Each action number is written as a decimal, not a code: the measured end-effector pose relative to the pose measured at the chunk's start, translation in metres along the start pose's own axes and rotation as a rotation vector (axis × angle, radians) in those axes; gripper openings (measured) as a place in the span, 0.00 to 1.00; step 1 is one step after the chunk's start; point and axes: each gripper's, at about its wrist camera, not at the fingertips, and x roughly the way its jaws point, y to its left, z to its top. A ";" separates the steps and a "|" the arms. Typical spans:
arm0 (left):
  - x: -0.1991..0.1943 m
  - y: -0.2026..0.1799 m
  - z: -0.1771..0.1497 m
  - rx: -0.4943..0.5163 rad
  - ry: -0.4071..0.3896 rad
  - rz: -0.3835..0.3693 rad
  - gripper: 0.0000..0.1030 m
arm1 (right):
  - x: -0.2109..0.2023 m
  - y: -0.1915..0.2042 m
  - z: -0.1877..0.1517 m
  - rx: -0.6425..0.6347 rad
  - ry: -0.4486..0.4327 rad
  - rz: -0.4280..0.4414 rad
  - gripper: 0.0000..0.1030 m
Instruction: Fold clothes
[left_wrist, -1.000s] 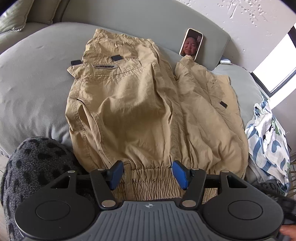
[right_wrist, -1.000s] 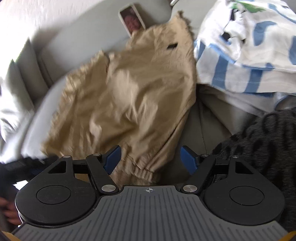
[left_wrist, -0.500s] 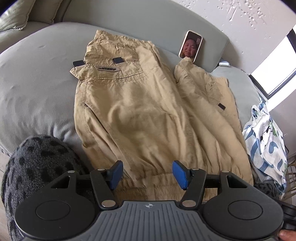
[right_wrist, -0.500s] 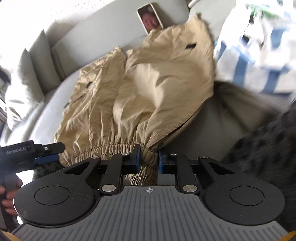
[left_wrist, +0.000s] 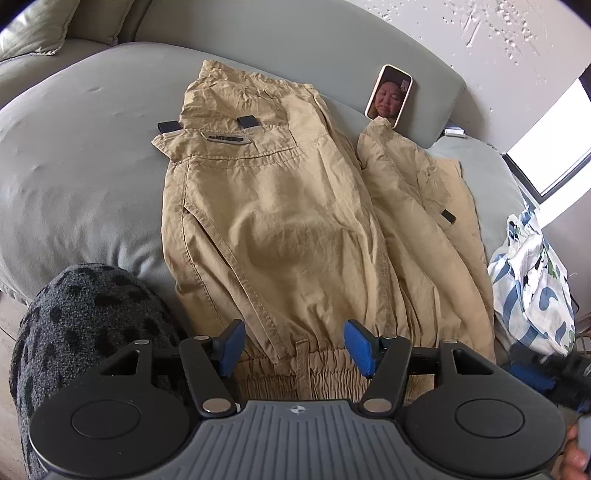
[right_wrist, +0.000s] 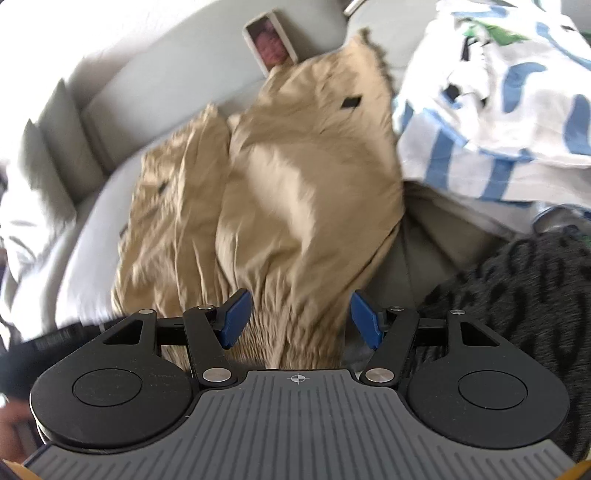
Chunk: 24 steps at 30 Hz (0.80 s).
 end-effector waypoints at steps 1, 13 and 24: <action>0.000 -0.001 0.000 0.003 0.005 0.002 0.56 | -0.005 -0.003 0.002 0.014 -0.018 0.001 0.64; 0.001 -0.011 -0.003 0.036 0.023 0.006 0.57 | -0.039 -0.021 0.025 0.113 -0.140 0.009 0.64; -0.009 -0.015 0.002 0.053 0.049 -0.009 0.56 | -0.058 -0.015 0.026 0.098 -0.184 0.022 0.64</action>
